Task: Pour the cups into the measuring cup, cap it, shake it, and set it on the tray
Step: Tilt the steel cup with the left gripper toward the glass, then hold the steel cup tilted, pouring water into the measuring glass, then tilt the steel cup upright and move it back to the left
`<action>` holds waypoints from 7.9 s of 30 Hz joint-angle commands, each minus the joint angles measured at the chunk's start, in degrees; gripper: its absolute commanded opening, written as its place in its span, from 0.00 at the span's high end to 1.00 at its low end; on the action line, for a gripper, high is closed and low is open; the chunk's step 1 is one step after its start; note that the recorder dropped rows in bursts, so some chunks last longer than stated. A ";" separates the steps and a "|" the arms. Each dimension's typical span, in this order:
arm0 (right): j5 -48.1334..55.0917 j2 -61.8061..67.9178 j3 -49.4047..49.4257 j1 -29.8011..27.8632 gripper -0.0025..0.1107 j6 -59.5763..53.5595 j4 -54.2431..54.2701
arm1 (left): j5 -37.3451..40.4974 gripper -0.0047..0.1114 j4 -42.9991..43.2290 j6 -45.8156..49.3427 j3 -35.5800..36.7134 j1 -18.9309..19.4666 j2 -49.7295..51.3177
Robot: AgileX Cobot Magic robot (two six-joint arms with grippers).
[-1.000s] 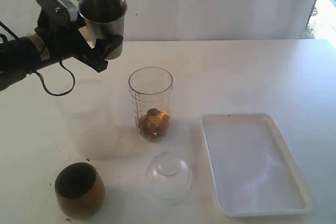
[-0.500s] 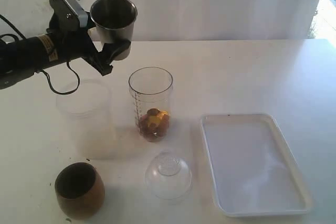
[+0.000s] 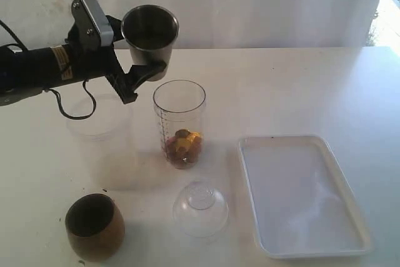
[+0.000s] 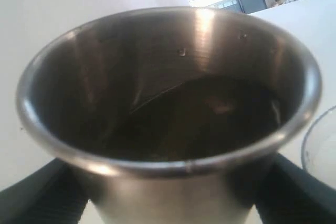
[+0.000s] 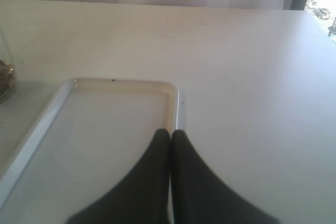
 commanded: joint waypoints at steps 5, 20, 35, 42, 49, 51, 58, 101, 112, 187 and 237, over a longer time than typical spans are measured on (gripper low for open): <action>-0.16 -0.32 0.10 0.01 0.98 -0.01 -0.30 | -3.89 0.96 -2.07 6.48 -0.86 -0.26 -0.68; -0.16 -0.32 0.10 0.01 0.98 -0.01 -0.30 | -6.44 0.96 -2.06 7.87 -2.53 -0.26 -0.68; -0.16 -0.32 0.10 0.01 0.98 -0.01 -0.30 | -6.08 0.96 -0.91 6.87 -3.93 -1.00 -0.68; -0.16 -0.32 0.10 0.01 0.98 -0.01 -0.30 | -6.08 0.96 -0.78 10.37 -3.93 -1.43 -0.68; -0.16 -0.32 0.10 0.01 0.98 -0.01 -0.30 | -5.13 0.96 -0.78 12.61 -3.93 -1.44 -0.68; -0.16 -0.32 0.10 0.01 0.98 -0.01 -0.30 | -5.13 0.96 -0.78 13.16 -3.93 -1.44 -0.68; -0.16 -0.32 0.10 0.01 0.98 -0.01 -0.30 | -3.35 0.96 -0.78 11.40 -3.93 -1.44 -2.74; -0.16 -0.32 0.10 0.01 0.98 -0.01 -0.30 | -0.75 0.96 0.45 37.62 -3.93 -1.44 -3.86; -0.16 -0.32 0.10 0.01 0.98 -0.01 -0.30 | -0.75 0.96 0.06 42.88 -3.93 -1.44 -3.86; -0.16 -0.32 0.10 0.01 0.98 -0.01 -0.30 | -1.22 0.96 -1.68 20.75 -3.93 -1.44 -3.86; -0.16 -0.32 0.10 0.01 0.98 -1.02 -0.30 | -4.61 0.96 -23.98 2.17 13.66 16.36 7.59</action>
